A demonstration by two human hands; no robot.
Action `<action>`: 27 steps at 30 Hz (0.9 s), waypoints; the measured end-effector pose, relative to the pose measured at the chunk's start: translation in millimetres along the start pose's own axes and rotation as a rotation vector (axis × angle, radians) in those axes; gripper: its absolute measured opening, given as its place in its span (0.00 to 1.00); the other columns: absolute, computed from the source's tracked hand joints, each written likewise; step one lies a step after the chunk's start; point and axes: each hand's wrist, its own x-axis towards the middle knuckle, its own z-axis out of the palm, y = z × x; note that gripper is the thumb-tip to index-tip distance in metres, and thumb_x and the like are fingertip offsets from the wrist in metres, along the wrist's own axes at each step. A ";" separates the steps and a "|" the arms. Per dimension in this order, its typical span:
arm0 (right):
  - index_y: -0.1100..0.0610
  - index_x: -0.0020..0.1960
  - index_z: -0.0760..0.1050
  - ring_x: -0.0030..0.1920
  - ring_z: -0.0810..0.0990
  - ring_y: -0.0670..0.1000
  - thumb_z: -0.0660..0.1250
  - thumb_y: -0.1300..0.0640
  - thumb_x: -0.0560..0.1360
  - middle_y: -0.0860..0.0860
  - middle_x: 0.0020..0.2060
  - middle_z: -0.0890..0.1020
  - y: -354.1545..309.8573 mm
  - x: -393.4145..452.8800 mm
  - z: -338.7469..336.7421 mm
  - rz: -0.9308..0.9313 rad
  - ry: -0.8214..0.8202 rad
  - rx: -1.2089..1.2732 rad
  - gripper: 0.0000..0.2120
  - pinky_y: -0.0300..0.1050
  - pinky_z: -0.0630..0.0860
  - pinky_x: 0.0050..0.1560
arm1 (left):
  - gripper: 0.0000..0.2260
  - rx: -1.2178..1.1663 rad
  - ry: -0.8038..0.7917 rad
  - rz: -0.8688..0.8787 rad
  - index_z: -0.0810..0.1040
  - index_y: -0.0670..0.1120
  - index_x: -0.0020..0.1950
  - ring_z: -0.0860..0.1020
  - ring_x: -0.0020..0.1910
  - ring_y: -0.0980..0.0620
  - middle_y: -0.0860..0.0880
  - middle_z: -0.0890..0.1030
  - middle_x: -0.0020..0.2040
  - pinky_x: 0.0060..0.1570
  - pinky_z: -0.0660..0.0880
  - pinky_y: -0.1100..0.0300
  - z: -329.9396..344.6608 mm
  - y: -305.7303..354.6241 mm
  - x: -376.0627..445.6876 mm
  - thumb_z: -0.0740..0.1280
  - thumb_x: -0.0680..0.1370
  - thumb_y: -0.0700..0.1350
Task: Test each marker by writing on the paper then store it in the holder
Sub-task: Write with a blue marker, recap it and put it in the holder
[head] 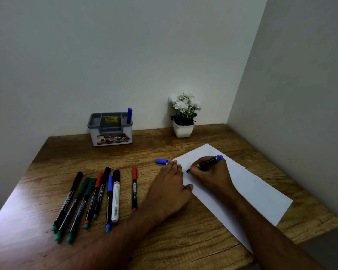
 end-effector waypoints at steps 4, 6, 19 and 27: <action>0.57 0.46 0.83 0.41 0.83 0.39 0.75 0.59 0.71 0.48 0.39 0.85 0.2 0.7 0.7 0.029 0.019 0.006 0.05 0.29 0.77 0.42 | 0.34 0.014 0.000 0.002 0.48 0.43 0.80 0.45 0.79 0.52 0.46 0.48 0.80 0.73 0.40 0.61 -1.8 0.6 -0.2 0.54 0.81 0.59; 0.56 0.42 0.82 0.39 0.82 0.38 0.75 0.60 0.71 0.47 0.36 0.84 -0.8 0.2 0.5 0.013 0.022 0.001 0.03 0.28 0.76 0.39 | 0.33 0.011 -0.010 -0.002 0.48 0.43 0.80 0.45 0.79 0.52 0.46 0.48 0.80 0.74 0.41 0.60 -2.3 1.2 -0.5 0.54 0.81 0.59; 0.59 0.47 0.82 0.42 0.83 0.45 0.77 0.57 0.70 0.50 0.40 0.85 4.4 4.7 1.8 0.074 0.066 -0.022 0.08 0.27 0.75 0.38 | 0.33 0.015 0.006 0.008 0.48 0.42 0.80 0.45 0.79 0.52 0.46 0.49 0.80 0.74 0.40 0.60 0.4 -0.5 -0.3 0.54 0.81 0.59; 0.60 0.44 0.83 0.38 0.83 0.43 0.76 0.61 0.71 0.51 0.38 0.85 -2.6 2.4 0.1 0.070 0.088 0.001 0.04 0.28 0.75 0.36 | 0.33 0.006 0.017 0.007 0.49 0.42 0.80 0.45 0.79 0.52 0.46 0.49 0.80 0.74 0.40 0.60 1.0 -1.2 0.2 0.55 0.81 0.58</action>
